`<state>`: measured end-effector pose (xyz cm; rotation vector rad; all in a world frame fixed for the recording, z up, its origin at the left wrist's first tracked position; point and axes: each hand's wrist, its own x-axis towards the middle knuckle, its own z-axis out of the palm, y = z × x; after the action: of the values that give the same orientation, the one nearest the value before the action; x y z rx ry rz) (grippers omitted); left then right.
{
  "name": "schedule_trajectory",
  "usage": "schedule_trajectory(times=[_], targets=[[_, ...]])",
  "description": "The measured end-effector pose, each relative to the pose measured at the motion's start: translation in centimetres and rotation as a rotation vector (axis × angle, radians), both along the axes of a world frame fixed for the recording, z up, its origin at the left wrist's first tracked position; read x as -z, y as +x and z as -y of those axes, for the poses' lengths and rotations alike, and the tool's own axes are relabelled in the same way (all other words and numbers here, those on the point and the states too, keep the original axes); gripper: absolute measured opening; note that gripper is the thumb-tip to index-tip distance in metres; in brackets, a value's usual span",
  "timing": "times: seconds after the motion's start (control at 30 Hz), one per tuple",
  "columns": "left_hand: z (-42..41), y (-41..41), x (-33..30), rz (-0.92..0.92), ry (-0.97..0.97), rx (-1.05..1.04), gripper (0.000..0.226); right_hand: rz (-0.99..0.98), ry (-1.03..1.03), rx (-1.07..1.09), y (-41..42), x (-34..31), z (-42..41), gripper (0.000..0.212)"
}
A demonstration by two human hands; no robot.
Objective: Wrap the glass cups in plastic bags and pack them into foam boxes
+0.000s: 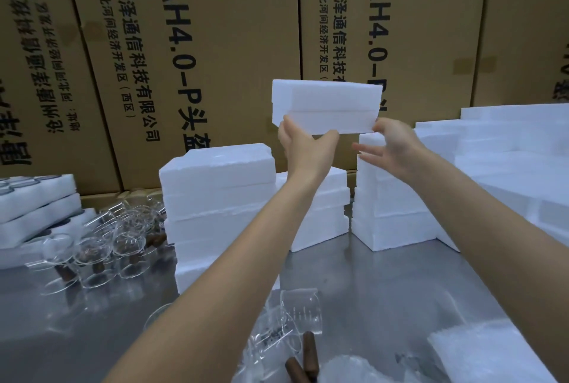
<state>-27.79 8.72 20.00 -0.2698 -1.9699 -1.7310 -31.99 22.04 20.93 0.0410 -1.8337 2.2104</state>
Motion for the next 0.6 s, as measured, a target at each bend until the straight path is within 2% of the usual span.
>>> schedule_trajectory(times=[0.13, 0.23, 0.37, 0.43, 0.53, 0.6], targets=[[-0.1, 4.3, 1.2, -0.04, -0.011, 0.093, 0.056, -0.063, 0.032, 0.011, 4.7, 0.3, -1.7, 0.035], [0.1, 7.5, 4.3, -0.012, -0.055, 0.121, 0.055, -0.064, 0.025, 0.015, 8.3, 3.0, -3.2, 0.028], [0.6, 10.6, 8.4, 0.111, -0.141, 0.161, 0.071, 0.05, -0.008, 0.025, 11.5, 8.2, -5.0, 0.023], [0.8, 11.6, 10.0, 0.179, -0.187, 0.166, 0.072, 0.126, -0.013, 0.043, 12.7, 10.9, -5.7, 0.026], [1.1, 12.6, 12.2, 0.232, -0.249, 0.213, 0.056, 0.233, 0.025, 0.083, 14.6, 14.0, -6.2, 0.04], [1.1, 13.0, 13.4, 0.272, -0.303, 0.228, 0.043, 0.28, 0.069, 0.104, 15.8, 15.2, -6.3, 0.039]])
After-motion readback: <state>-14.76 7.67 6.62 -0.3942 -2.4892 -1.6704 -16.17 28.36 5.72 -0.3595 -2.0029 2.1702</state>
